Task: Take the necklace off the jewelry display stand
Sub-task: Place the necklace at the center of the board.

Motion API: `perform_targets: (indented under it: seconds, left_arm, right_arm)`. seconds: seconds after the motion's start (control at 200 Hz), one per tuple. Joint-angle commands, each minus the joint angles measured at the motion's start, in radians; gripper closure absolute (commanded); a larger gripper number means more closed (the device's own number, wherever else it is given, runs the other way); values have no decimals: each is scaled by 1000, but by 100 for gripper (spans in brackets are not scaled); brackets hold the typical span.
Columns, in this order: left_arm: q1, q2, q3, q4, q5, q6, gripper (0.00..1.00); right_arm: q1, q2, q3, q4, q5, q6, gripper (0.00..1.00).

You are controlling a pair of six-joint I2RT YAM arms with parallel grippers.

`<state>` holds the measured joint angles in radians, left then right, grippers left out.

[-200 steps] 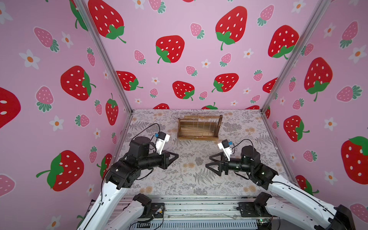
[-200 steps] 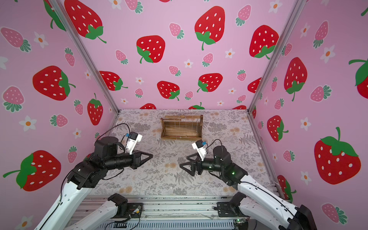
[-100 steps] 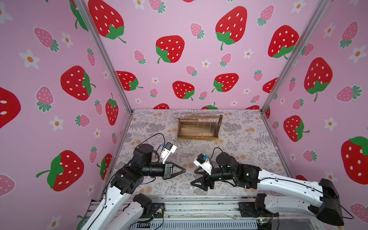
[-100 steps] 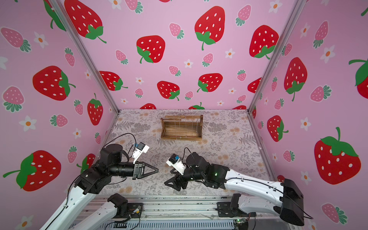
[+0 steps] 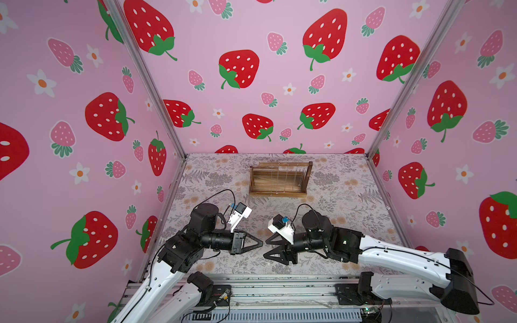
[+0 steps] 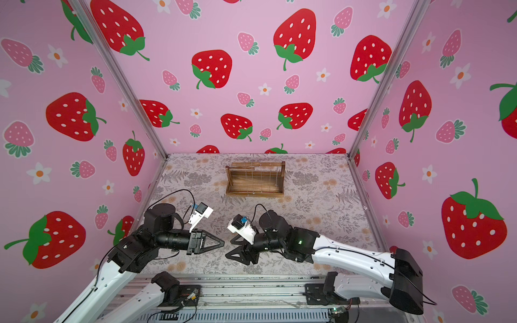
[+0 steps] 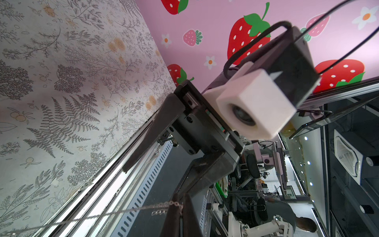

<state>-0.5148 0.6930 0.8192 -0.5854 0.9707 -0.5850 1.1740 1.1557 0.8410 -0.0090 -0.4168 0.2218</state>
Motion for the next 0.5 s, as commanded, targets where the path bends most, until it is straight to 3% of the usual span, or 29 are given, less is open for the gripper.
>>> perform_targets:
  seconds: [0.0,0.355,0.44,0.495]
  left_arm:
    - [-11,6,-4,42,59,-16,100]
    - [-44,14,0,51,73,-33,100]
    - [-50,15,0,59,66,-39,100]
    - [-57,16,-2,73,62,-49,100]
  right_arm:
    - [9,18,41,36,-49,-13,44]
    - [9,-3,67,22,-30,-33,45]
    - [9,-1,69,21,-43,-30,47]
    - [9,1,72,24,-57,-27,55]
